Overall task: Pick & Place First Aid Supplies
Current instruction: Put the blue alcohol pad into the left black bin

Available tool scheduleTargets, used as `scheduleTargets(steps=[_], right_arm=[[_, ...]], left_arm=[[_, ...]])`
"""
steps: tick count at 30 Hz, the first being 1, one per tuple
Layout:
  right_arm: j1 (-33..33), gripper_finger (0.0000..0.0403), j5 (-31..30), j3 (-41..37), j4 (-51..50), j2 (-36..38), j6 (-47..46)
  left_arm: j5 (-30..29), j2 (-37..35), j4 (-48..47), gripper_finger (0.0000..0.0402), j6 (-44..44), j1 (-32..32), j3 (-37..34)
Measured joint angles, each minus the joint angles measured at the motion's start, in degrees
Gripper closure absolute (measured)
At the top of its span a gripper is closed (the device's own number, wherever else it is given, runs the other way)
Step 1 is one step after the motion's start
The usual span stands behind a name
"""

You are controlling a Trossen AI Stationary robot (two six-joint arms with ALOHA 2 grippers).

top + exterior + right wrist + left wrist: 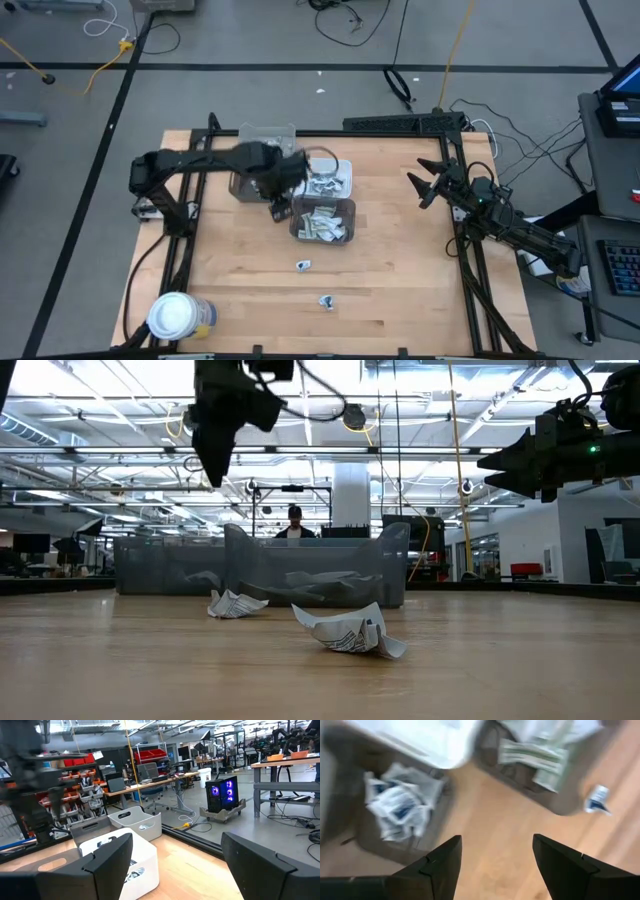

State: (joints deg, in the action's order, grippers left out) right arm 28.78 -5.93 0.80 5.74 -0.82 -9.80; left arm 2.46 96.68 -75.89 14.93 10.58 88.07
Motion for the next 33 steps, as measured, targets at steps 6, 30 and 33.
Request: scheduleTargets(steps=[6, 30, 33], right_arm=[[0.0, 0.0105, 0.02, 0.0, 0.0, 0.0, 0.0], [-0.01, 0.0105, -0.01, 0.02, -0.02, -0.02, 0.0], [-0.01, 0.0105, -0.01, 0.01, -0.01, -0.02, 0.0]], left_arm=[[0.11, 0.02, 2.57, 0.0151, 4.64, -10.81, 0.0], [6.56, 17.33, -3.51, 0.0151, 8.11, -21.93, 19.55], [6.5, 17.77, -2.68, 0.0151, 8.09, -21.95, 20.59]])
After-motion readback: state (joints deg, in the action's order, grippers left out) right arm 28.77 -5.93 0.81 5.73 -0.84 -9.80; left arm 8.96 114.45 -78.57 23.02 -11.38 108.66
